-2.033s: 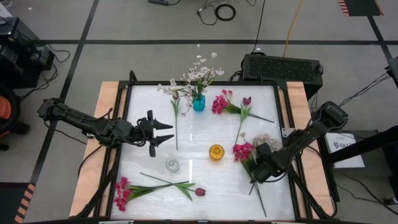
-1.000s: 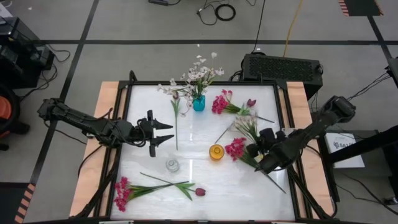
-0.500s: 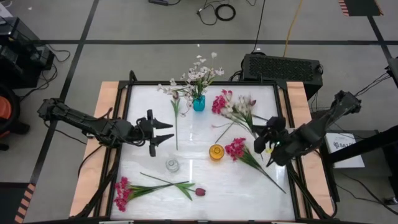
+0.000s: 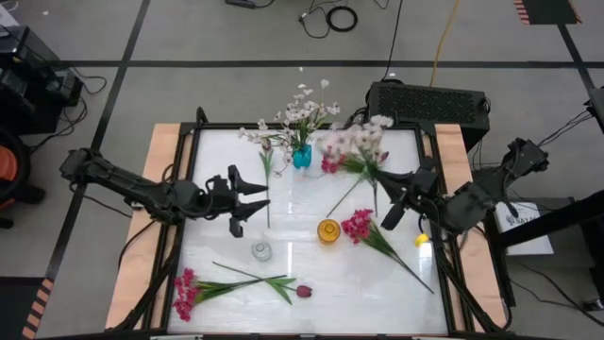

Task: Sort flowers into vase by color
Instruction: Put the white flowers into the blue vase

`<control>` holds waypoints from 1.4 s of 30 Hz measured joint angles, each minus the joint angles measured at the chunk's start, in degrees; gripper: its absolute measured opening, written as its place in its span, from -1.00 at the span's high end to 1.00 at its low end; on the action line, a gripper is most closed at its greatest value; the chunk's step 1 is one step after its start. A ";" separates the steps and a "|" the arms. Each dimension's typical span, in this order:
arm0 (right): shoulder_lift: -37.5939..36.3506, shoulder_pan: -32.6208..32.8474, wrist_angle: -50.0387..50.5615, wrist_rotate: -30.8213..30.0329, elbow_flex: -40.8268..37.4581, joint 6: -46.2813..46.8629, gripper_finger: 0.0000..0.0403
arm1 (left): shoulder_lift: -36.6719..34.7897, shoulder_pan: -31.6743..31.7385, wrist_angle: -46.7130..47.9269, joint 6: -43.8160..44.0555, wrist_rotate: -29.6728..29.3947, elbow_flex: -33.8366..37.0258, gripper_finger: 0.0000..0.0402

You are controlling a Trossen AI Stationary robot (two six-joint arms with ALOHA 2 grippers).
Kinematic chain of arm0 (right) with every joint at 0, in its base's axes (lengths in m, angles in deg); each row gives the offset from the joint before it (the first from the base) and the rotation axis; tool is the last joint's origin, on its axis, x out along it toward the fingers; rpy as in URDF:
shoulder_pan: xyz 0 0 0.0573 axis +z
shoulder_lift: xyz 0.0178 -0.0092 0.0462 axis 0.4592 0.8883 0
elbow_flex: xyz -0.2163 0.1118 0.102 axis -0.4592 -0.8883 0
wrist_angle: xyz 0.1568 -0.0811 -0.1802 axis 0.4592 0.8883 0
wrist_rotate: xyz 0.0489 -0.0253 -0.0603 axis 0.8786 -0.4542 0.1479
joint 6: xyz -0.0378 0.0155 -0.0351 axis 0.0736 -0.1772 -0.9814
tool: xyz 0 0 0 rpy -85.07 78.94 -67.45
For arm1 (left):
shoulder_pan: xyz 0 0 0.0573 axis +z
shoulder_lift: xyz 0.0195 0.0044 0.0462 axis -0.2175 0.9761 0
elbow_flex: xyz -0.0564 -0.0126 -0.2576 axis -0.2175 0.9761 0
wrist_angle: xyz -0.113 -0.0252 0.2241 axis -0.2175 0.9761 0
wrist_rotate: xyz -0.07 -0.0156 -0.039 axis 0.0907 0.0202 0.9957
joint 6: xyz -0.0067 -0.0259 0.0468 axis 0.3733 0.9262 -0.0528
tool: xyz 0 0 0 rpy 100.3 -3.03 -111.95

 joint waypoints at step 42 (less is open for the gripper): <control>33.17 -14.98 -60.32 44.17 -0.02 -25.74 1.00 | 21.47 0.08 -18.17 -4.02 15.05 -2.51 -0.51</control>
